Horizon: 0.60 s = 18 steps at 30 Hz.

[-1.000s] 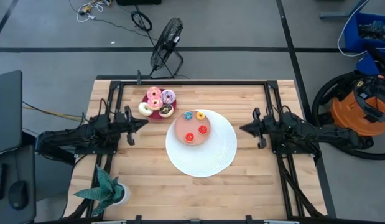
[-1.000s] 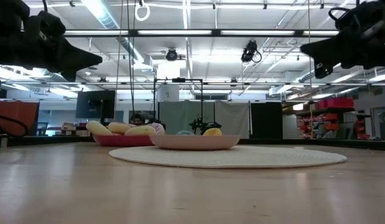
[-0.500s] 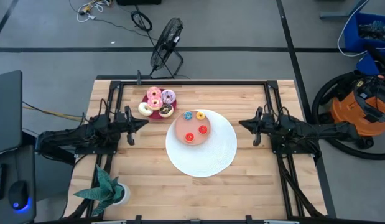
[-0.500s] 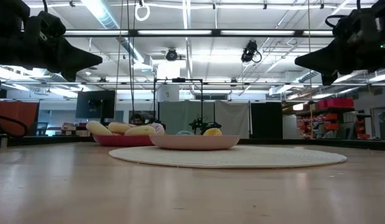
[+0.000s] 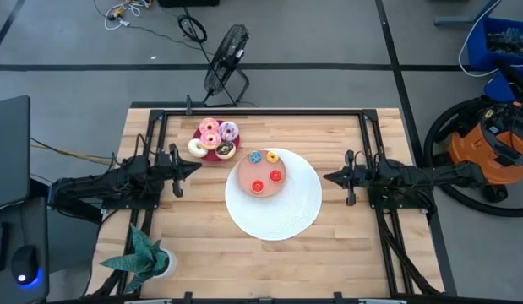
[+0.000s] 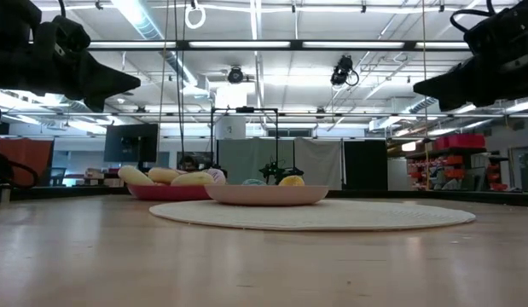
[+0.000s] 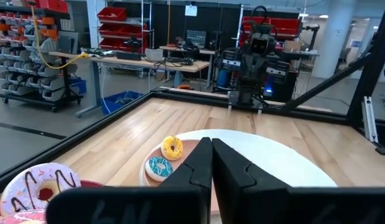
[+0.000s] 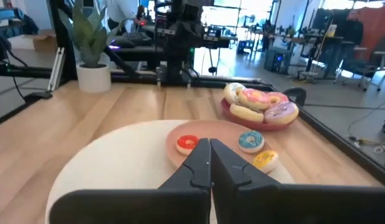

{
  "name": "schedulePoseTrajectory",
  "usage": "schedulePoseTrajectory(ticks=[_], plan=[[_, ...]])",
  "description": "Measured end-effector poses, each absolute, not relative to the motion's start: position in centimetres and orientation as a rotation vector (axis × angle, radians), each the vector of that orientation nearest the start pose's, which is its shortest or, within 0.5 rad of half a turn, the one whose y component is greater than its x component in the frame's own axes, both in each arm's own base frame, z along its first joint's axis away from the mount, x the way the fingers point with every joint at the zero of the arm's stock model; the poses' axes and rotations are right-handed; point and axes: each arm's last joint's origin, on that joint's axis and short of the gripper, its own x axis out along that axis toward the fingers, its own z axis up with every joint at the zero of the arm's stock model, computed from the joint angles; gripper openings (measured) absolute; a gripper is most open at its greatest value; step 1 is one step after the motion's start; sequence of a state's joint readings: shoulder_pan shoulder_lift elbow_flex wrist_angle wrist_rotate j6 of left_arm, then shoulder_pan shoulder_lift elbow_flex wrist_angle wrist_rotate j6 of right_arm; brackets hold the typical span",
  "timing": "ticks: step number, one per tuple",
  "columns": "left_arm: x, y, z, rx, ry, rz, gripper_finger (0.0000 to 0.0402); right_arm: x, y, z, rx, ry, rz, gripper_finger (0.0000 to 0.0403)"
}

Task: Pick & Place donuts
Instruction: Return to Home Position

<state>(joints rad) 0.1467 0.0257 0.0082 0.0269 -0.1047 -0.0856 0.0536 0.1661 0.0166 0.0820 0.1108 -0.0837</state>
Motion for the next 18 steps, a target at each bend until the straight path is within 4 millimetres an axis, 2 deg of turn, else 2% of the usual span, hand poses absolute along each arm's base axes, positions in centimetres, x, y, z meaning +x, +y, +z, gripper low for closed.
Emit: schedulePoseTrajectory(ticks=[8, 18], plan=[[9.8, 2.0, 16.5, -0.169, -0.010, 0.315, 0.0015, 10.7, 0.3, 16.3, -0.067, 0.077, -0.052, 0.0002], [10.7, 2.1, 15.3, -0.191, 0.130, 0.336, 0.0016, 10.7, 0.3, 16.0, -0.042, 0.102, -0.052, 0.0006]])
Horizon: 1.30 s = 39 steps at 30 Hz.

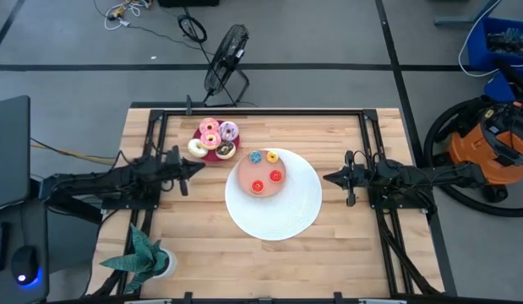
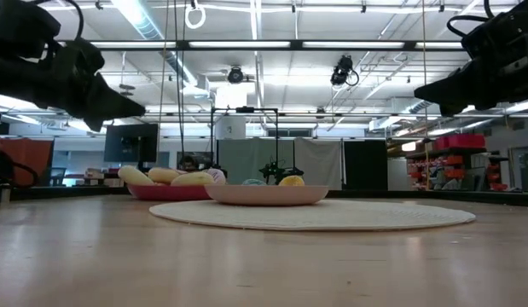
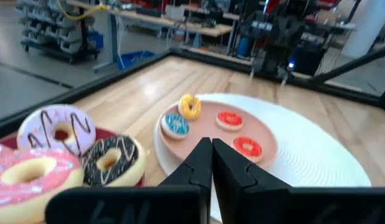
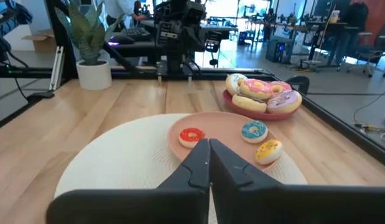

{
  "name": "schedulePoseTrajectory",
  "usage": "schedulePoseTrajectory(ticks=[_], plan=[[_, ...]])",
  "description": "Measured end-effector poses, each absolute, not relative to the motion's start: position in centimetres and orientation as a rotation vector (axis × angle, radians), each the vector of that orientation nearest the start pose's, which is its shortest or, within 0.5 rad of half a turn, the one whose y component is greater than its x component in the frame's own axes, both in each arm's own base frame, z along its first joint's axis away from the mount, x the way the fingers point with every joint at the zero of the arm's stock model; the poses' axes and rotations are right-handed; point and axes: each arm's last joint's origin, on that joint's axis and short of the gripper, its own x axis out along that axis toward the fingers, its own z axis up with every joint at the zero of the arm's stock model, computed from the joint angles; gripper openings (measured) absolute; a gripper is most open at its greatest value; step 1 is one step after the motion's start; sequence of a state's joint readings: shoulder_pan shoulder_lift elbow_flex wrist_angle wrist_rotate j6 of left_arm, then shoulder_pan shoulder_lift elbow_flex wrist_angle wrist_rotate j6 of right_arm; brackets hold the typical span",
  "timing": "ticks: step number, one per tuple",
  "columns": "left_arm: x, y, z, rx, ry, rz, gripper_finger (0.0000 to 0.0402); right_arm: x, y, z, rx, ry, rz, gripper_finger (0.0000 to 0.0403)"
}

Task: Pick & Place donuts
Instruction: Return to Home Position

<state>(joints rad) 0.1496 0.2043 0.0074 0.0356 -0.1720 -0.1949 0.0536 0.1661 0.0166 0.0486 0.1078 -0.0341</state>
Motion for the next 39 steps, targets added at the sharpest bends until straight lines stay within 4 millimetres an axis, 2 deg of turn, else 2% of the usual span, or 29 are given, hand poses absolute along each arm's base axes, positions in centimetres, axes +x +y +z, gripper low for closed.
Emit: schedulePoseTrajectory(ticks=[9, 12, 21, 33, 39], plan=[[10.7, 2.0, 15.3, -0.189, 0.126, 0.281, 0.0029, 10.7, 0.2, 15.8, -0.026, 0.123, -0.059, 0.0033], [10.5, 1.8, 15.6, -0.166, 0.105, 0.246, 0.0008, 10.7, 0.3, 15.8, -0.002, 0.123, -0.049, 0.0029], [9.8, 1.3, 16.6, -0.093, -0.014, 0.183, 0.0004, 10.7, 0.5, 15.7, 0.039, 0.136, 0.018, 0.0008], [9.7, -1.3, 16.7, -0.069, -0.015, -0.078, 0.0003, 10.7, 0.5, 15.7, 0.070, 0.136, 0.013, 0.0012], [9.6, -1.6, 16.8, -0.043, -0.026, -0.063, 0.0003, 10.7, 0.5, 15.7, 0.068, 0.136, 0.013, 0.0013]])
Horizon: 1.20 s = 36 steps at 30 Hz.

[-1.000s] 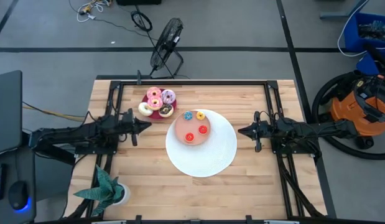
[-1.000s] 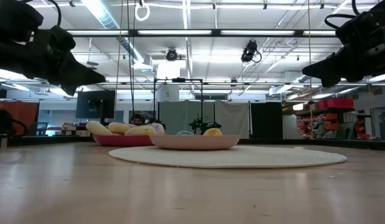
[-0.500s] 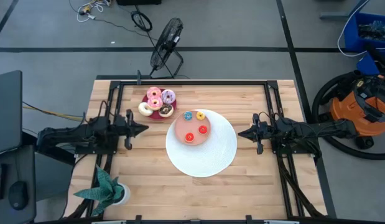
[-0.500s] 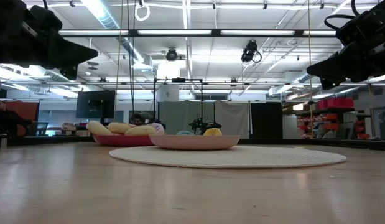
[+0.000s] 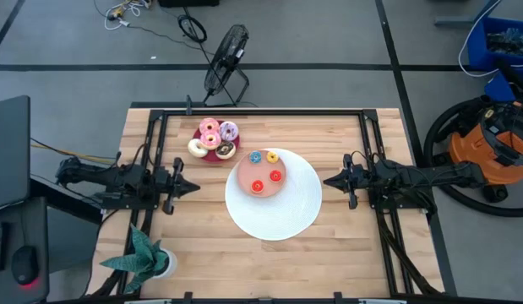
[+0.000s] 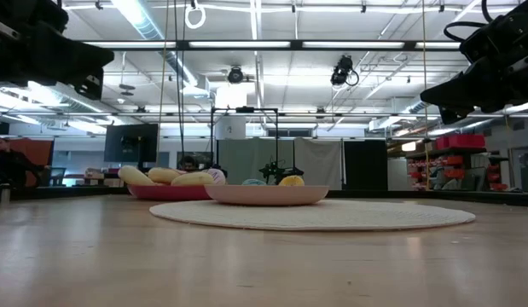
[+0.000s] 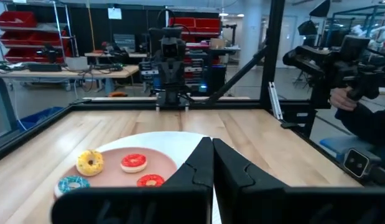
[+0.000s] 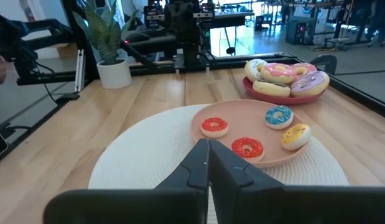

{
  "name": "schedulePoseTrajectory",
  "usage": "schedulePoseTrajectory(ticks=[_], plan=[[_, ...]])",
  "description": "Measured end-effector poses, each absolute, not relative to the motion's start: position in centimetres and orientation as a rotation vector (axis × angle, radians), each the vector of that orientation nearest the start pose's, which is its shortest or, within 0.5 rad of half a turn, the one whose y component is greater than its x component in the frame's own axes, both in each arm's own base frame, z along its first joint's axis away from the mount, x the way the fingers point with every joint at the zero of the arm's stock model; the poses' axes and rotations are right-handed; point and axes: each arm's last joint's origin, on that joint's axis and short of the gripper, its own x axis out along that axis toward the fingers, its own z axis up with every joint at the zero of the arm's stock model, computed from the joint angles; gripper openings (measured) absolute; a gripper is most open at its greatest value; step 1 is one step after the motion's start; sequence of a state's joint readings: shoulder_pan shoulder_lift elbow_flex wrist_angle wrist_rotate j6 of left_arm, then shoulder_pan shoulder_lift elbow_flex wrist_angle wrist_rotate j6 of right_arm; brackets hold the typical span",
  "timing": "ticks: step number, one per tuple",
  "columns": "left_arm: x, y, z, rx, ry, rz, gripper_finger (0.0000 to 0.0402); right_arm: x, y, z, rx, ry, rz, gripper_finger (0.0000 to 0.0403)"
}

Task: Pick & Place donuts
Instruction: Return to Home Position

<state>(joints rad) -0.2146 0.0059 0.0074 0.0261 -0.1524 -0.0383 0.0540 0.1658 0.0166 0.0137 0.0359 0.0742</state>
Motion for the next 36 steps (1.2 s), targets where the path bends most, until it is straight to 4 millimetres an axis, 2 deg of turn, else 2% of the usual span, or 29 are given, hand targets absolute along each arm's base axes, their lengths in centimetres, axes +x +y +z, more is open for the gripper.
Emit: schedulePoseTrajectory(ticks=[17, 26, 32, 36], plan=[[9.6, -1.4, 17.0, -0.053, -0.045, 0.018, 0.0012, 10.7, 0.5, 15.7, 0.064, 0.136, 0.013, 0.0013], [9.7, -0.2, 17.0, -0.004, -0.047, 0.170, 0.0012, 10.7, 0.5, 15.7, 0.084, 0.136, 0.012, 0.0013], [9.7, -0.1, 16.8, 0.007, -0.029, 0.125, 0.0005, 10.7, 0.5, 15.7, 0.085, 0.136, 0.012, 0.0013], [9.7, -0.1, 16.9, -0.034, -0.042, 0.116, 0.0018, 10.7, 0.5, 15.7, 0.087, 0.136, 0.012, 0.0013]])
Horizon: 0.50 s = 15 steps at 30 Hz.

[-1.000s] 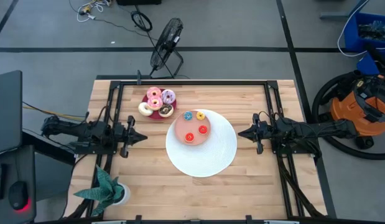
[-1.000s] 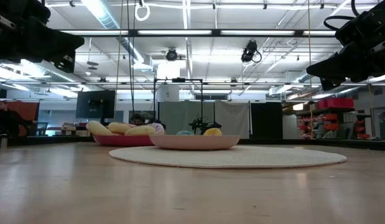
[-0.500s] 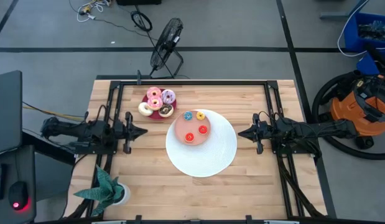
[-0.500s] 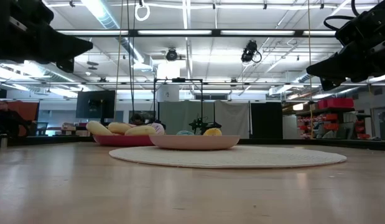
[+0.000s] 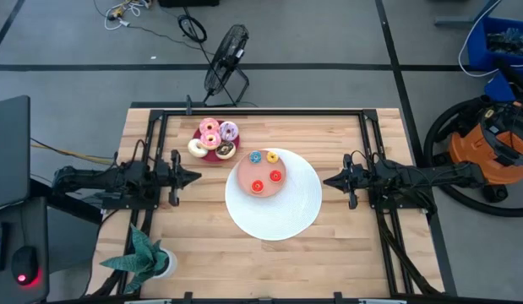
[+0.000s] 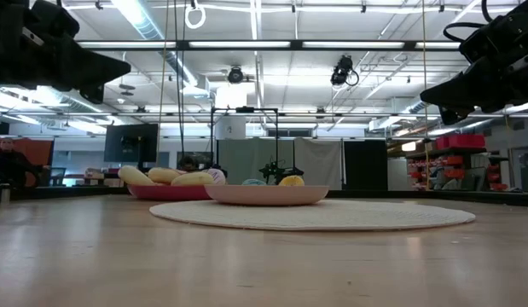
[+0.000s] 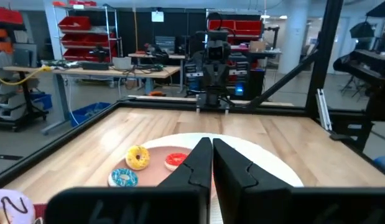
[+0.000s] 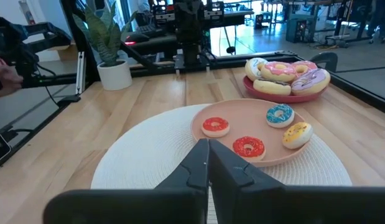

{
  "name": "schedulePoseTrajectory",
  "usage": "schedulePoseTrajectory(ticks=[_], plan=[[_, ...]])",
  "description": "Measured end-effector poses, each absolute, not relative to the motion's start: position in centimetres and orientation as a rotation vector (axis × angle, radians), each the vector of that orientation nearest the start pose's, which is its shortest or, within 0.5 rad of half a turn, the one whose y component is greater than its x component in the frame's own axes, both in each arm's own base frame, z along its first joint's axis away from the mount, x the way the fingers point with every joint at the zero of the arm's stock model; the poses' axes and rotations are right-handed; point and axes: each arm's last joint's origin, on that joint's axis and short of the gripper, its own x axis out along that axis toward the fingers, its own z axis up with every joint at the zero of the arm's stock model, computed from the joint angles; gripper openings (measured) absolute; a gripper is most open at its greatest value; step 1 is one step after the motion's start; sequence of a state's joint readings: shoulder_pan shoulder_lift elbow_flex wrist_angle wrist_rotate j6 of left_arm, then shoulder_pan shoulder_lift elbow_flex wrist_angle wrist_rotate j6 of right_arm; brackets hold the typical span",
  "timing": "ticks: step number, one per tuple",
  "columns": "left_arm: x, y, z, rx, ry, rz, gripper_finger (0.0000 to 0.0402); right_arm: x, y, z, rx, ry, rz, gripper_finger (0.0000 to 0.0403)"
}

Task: Pick & Place donuts
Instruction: Return to Home Position

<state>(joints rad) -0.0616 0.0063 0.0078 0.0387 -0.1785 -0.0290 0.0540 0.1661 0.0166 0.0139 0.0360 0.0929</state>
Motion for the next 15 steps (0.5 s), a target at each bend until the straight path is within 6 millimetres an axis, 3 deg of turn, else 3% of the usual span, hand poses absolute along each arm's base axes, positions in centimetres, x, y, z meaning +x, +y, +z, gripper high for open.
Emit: schedulePoseTrajectory(ticks=[15], plan=[[9.71, -0.10, 17.21, -0.048, -0.073, 0.108, 0.0029, 10.36, 0.44, 16.14, 0.089, 0.084, 0.013, 0.0013]])
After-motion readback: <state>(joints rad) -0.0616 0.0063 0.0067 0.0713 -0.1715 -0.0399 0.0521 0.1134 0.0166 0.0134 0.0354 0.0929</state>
